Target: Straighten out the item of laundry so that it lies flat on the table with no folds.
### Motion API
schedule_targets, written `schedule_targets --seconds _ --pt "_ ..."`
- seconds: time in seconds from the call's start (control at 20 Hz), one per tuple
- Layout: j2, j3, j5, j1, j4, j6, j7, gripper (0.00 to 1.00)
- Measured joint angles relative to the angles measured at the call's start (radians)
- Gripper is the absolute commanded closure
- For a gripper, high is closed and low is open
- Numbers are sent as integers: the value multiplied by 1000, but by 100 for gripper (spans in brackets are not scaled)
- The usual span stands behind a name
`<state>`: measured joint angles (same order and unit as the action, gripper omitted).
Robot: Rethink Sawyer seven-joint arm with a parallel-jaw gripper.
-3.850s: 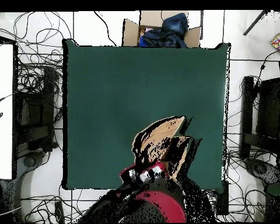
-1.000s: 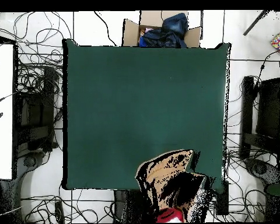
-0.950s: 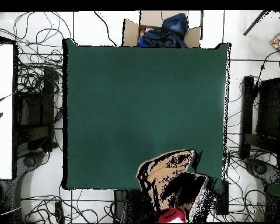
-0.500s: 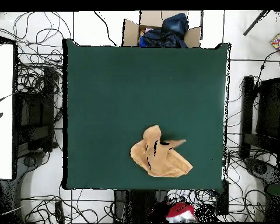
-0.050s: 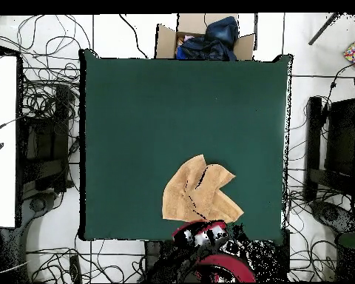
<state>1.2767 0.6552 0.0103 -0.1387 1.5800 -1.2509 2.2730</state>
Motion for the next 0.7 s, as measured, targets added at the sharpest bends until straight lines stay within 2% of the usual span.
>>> schedule_targets --seconds 0.4,0.7 --pt "-60 -37 37 0 0 130 0 0" --pt "-96 -38 33 1 1 145 0 0"
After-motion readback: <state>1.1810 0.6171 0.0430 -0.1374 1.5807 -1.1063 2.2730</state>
